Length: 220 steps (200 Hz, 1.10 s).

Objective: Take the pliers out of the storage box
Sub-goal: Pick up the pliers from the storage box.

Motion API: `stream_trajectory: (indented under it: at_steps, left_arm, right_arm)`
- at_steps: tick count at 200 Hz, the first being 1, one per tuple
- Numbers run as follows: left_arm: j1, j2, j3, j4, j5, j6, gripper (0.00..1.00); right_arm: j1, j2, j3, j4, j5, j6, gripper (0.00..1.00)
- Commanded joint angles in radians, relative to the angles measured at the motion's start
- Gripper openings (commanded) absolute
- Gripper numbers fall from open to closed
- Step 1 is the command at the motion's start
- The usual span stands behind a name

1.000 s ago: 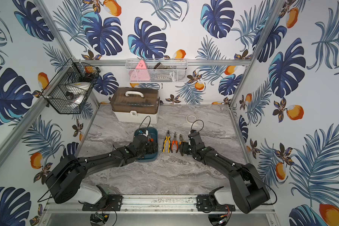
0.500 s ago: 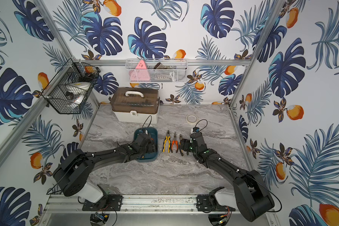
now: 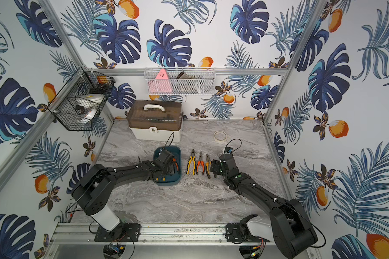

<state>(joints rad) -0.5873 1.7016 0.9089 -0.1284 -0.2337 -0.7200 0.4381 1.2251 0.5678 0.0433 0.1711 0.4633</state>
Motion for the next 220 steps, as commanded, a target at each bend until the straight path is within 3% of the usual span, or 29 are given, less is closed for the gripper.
stream_trajectory:
  at_steps: [1,101,123,145,194,220]
  left_arm:
    - [0.003,0.003,0.005,-0.016,0.013,-0.017,0.51]
    - [0.014,0.115,0.091,-0.096,0.029,-0.012,0.43]
    - [0.014,0.124,0.091,-0.100,0.023,-0.015,0.37]
    - [0.014,0.120,0.099,-0.103,0.027,-0.008,0.20]
    - [0.014,0.059,0.055,-0.052,0.039,0.019,0.11]
    - [0.014,0.015,0.026,-0.014,0.047,0.033,0.00]
  right_arm:
    - [0.000,0.007,0.007,0.005,0.014,0.011,0.80]
    - [-0.006,0.032,0.002,0.034,-0.028,0.020,0.79]
    - [-0.004,0.051,0.016,0.026,-0.037,0.016,0.79]
    - [-0.007,0.063,0.022,0.026,-0.043,0.018,0.79]
    - [-0.007,0.064,0.023,0.025,-0.052,0.017,0.79]
    - [-0.006,0.084,0.030,0.027,-0.056,0.020,0.79]
